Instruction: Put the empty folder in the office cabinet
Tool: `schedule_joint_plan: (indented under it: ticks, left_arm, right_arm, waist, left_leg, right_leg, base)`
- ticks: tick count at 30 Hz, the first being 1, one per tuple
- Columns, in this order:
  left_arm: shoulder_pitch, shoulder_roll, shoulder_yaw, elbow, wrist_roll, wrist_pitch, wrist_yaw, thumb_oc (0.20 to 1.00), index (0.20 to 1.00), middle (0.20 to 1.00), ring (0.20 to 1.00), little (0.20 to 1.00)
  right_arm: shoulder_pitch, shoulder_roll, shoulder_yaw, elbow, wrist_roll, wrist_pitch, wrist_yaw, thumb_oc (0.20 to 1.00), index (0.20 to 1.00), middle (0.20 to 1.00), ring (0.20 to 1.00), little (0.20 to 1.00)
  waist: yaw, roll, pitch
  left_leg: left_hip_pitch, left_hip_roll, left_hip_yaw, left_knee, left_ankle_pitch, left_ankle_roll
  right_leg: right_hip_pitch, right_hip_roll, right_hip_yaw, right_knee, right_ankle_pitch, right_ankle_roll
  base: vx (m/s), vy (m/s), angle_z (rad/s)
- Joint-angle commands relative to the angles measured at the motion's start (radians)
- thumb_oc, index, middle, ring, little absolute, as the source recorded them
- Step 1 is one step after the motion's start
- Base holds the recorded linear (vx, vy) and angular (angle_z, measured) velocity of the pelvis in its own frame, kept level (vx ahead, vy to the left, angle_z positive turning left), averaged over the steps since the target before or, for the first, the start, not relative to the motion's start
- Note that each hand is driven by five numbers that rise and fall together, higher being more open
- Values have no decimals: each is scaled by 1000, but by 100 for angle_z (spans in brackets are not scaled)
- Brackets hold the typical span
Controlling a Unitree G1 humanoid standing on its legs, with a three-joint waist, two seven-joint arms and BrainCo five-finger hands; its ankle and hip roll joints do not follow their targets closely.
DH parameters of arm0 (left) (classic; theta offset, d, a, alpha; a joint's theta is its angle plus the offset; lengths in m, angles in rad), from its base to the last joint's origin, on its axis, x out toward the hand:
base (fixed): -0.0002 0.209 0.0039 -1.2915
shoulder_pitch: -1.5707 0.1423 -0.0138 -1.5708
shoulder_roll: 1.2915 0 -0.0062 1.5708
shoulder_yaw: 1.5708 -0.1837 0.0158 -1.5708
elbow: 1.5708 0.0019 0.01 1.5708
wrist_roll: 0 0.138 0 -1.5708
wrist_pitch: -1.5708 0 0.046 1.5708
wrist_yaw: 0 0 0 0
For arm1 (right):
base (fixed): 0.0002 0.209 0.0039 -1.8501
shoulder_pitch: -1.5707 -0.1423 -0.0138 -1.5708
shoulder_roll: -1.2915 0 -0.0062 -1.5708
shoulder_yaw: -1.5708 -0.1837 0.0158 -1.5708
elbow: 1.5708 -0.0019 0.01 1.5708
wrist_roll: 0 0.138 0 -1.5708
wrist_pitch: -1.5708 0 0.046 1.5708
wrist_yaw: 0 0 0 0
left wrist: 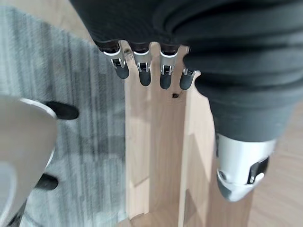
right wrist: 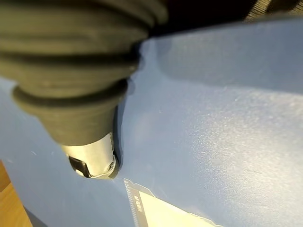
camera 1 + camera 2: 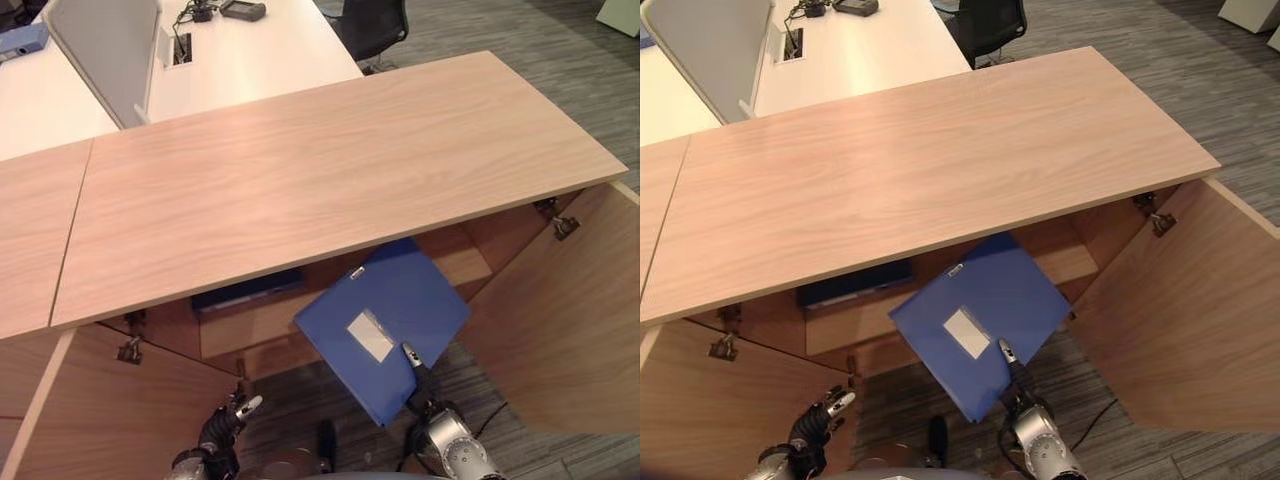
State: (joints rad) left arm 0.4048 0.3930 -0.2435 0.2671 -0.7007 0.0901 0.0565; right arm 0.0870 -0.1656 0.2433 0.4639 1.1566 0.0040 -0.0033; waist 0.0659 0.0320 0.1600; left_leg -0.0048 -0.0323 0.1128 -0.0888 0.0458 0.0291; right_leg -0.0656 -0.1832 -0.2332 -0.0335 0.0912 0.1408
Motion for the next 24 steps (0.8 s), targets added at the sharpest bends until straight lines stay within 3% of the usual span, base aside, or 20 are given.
schedule_joint_plan:
  ticks: [1,7,8,11,16,17,19,21,24]
  left_arm:
    - [9,5,16,-50,-10,-45,1,1000,1000,1000,1000,1000]
    - [20,-13,24,-40,-2,-49,2,1000,1000,1000,1000,1000]
    - [14,-19,23,-31,-12,-50,11,1000,1000,1000,1000,1000]
    - [-18,-18,-8,-27,-15,-52,18,1000,1000,1000,1000,1000]
    - [-31,-19,-36,-36,-3,-33,-2,1000,1000,1000,1000,1000]
    - [-19,-23,-33,-30,6,-30,-11,1000,1000,1000,1000,1000]
    - [-18,-24,-35,-35,14,-23,-6,1000,1000,1000,1000,1000]
    - [-27,-8,-37,-45,24,-25,0,1000,1000,1000,1000,1000]
    - [-60,28,-72,-63,4,-43,17,1000,1000,1000,1000,1000]
  right_arm:
    - [-11,-2,7,-139,-27,-75,35,200,200,200,200,200]
    - [-13,-28,1,-144,-31,-78,33,200,200,200,200,200]
    - [-27,-42,-1,-144,-28,-87,27,200,200,200,200,200]
    - [-55,-67,-8,-146,-20,-99,12,200,200,200,200,200]
    - [-56,-93,-6,-146,-43,-83,-1,200,200,200,200,200]
    - [-55,-95,-1,-136,-55,-73,0,200,200,200,200,200]
    - [-55,-88,-3,-138,-60,-63,3,200,200,200,200,200]
    - [-67,-85,5,-150,-56,-67,-5,200,200,200,200,200]
    - [-144,-75,35,-221,2,-98,-19,200,200,200,200,200]
  waist:
    - [-6,-17,1]
    - [-10,-16,-28]
    - [-5,-9,-30]
    - [4,-28,14]
    - [10,-45,19]
    - [14,-34,8]
    - [6,-12,8]
    - [2,-3,23]
    - [5,15,91]
  left_leg:
    - [45,1,-95,53,-126,10]
    - [84,52,-130,67,-154,-23]
    - [77,88,-136,120,-179,-53]
    - [-53,78,-143,316,-163,-79]
    - [-145,94,-77,265,-118,-81]
    - [-116,110,-61,209,-122,-75]
    - [-110,100,-72,183,-117,-60]
    - [-142,93,-61,220,-132,-46]
    - [-327,60,-57,427,-208,-9]
  right_leg:
    - [-49,1,-50,11,8,11]
    - [-17,24,-66,56,-37,-22]
    - [1,50,-69,76,-94,-40]
    - [17,40,-97,75,-117,-70]
    - [50,28,-145,55,-142,-70]
    - [45,35,-147,70,-150,-66]
    - [14,30,-129,131,-168,-69]
    - [-56,-1,-116,216,-176,-74]
    - [-249,-57,-73,424,-219,-89]
  base:
    - [241,-244,6]
    - [252,-218,32]
    - [181,-240,15]
    - [12,-212,30]
    - [29,-57,42]
    - [94,55,25]
    - [65,122,5]
    - [-121,187,-20]
    - [-238,219,-9]
